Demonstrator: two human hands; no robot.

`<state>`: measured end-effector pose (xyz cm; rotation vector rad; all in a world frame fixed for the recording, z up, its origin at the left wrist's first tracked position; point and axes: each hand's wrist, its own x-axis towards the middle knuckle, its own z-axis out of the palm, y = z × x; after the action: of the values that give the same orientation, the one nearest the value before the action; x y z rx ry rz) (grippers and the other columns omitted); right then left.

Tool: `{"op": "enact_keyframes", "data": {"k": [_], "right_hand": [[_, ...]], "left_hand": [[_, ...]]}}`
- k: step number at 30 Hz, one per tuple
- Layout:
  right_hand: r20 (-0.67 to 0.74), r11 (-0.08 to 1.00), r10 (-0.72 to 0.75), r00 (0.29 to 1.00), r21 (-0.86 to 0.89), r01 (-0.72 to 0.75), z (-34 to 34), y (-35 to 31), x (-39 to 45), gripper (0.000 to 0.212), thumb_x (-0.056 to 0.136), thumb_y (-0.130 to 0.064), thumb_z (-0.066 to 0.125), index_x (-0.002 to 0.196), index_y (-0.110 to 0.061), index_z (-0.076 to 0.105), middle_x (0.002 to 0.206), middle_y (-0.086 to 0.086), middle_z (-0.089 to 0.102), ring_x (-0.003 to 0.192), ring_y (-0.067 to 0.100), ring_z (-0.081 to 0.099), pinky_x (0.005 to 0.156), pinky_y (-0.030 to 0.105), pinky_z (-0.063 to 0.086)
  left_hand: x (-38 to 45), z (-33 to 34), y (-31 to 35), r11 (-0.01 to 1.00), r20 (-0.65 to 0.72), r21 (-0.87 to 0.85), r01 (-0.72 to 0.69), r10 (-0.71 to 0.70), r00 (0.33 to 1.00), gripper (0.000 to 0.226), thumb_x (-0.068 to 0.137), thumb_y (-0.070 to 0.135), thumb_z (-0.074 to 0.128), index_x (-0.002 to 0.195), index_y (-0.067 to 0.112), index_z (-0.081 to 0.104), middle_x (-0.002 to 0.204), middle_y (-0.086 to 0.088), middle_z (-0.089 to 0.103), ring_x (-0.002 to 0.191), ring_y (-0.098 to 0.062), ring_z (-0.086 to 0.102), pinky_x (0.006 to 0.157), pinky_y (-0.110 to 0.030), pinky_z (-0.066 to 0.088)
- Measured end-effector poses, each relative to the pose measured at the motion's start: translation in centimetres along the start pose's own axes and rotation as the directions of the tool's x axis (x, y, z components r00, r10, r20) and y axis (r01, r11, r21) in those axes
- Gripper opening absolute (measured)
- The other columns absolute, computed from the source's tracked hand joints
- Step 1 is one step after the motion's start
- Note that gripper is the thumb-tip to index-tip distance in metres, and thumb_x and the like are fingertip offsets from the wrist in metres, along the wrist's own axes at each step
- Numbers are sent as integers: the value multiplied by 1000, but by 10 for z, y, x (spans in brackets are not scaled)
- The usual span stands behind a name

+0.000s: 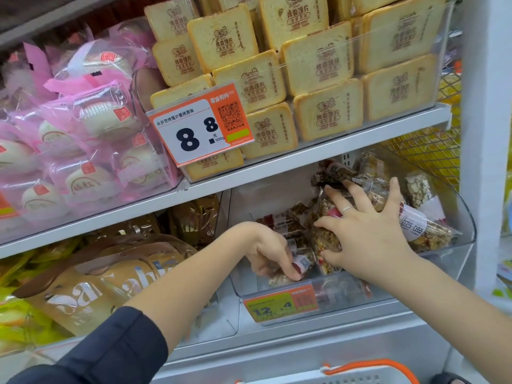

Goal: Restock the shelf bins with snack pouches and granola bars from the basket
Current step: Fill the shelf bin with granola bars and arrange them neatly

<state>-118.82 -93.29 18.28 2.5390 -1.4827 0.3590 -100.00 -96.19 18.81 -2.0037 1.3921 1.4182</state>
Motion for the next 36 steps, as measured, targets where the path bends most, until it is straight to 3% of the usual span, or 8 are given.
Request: {"op": "enact_keyframes", "data": {"k": [3,6,10,17,21,27,31,36], "right_hand": [[32,1000,-1,999,-12,1,7,2,0,42,49,-54,80,88,-42,72,141,5,50,136,34,35,101,75,-3],[38,999,-4,999,-50,6,5,3,-1,44,54,-51,79,97,-45,68,147,4,44,140,33,27,100,75,-4],[7,998,-17,1000,-63,17,3,7,0,49,80,-55,58,127,-48,47,160,-3,7,145,26,-7,97,73,-15],[6,996,-27,1000,-79,28,3,4,-1,47,80,-56,59,126,-48,50,160,-1,12,146,28,-4,100,75,-11],[28,994,-51,998,-100,54,-1,0,-4,50,78,-56,64,125,-46,52,160,2,9,146,31,-6,97,76,-14],[186,850,-465,866,-179,495,-9,-4,8,49,92,-21,55,131,-50,46,161,-2,-1,145,30,-17,90,81,-18],[423,733,-431,797,-350,583,-2,-17,23,37,94,-24,56,127,-42,56,161,-1,4,144,32,-19,82,83,-21],[427,826,-324,844,-308,472,-7,-3,28,26,94,-32,54,115,-44,63,160,-5,8,145,31,-18,85,81,-21]], "left_hand": [[7,7,-4,867,-432,496,46,200,880,67,68,15,83,123,8,44,116,-6,55,104,-24,57,84,-29,50],[15,17,-12,756,-464,652,58,338,819,56,69,13,81,114,9,48,116,-9,56,99,-25,56,74,-29,45],[18,25,-16,725,-441,689,3,416,795,33,72,10,75,100,6,58,102,-12,60,86,-26,56,64,-30,41],[18,35,-26,784,-541,618,-63,481,690,35,74,10,75,106,4,62,107,-12,64,94,-26,60,73,-30,48],[16,30,-20,824,-530,546,-148,477,701,50,67,21,84,109,4,65,108,-12,66,96,-26,62,84,-36,53],[3,32,-23,816,-575,508,-274,559,597,31,65,19,82,91,14,65,90,0,64,84,-14,61,70,-23,49],[-1,44,-19,821,-369,424,-383,543,754,25,80,3,64,104,8,68,99,-6,72,84,-9,65,71,-11,49],[10,46,-6,790,-261,505,-348,524,811,32,85,8,60,117,10,64,107,-6,68,85,-8,58,73,-16,43]]}}
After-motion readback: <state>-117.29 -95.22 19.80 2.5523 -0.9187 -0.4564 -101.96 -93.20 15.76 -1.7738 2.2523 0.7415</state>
